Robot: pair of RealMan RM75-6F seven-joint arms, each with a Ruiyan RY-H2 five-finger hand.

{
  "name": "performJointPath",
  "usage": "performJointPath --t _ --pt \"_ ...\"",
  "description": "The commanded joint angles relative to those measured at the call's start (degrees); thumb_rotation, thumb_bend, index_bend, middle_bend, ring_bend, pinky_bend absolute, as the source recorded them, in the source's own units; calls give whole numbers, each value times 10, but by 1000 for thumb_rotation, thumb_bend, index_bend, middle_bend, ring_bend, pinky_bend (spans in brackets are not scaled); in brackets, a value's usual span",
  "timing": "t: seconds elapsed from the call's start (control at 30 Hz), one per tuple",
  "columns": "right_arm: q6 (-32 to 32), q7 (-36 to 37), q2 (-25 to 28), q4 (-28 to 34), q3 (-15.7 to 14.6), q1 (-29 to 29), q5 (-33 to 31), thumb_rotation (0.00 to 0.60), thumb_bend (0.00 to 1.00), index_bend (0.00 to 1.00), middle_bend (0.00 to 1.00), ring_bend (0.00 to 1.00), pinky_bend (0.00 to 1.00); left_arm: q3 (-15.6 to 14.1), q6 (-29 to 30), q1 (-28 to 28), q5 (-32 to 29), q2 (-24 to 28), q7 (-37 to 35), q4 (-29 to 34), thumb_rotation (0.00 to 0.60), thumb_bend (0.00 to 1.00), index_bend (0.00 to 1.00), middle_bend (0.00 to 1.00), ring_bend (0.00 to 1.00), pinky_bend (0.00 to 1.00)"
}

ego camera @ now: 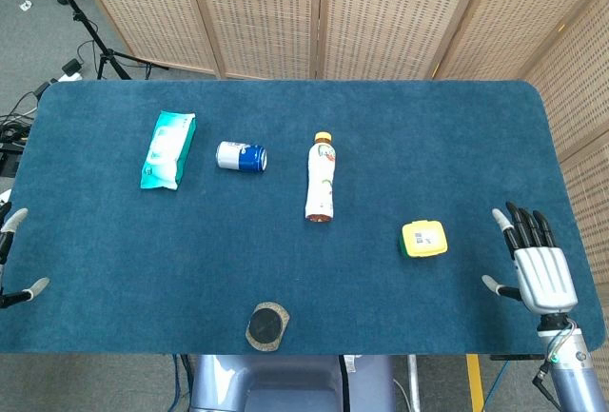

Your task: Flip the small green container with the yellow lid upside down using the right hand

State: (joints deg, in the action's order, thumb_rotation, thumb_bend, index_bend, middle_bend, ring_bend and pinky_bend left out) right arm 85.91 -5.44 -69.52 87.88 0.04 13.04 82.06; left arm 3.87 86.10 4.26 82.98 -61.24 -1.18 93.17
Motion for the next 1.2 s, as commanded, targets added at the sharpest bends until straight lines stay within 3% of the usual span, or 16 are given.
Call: performJointPath --t 0.03,0.33,0.6,0.87,1.2 --pt "5 16 -19 -27 -2 -14 3 600 0 0 0 0 0 1 2 -2 0 1 -3 0 600 0 0 0 0 0" --pt "-30 59 0 -19 1 10 42 600 0 0 0 0 0 -1 8 -4 4 0 3 3 600 0 0 0 0 0" --pt "-193 84 42 14 17 114 54 600 0 0 0 0 0 2 -2 0 -6 -3 9 0 600 0 0 0 0 0" --pt "-342 -2 23 -12 31 188 -9 600 0 0 0 0 0 5 -21 6 -21 -6 12 -5 600 0 0 0 0 0" --pt "-375 -84 -6 -27 41 214 -56 600 0 4 31 0 35 8 -34 11 -34 -8 14 -9 600 0 0 0 0 0"
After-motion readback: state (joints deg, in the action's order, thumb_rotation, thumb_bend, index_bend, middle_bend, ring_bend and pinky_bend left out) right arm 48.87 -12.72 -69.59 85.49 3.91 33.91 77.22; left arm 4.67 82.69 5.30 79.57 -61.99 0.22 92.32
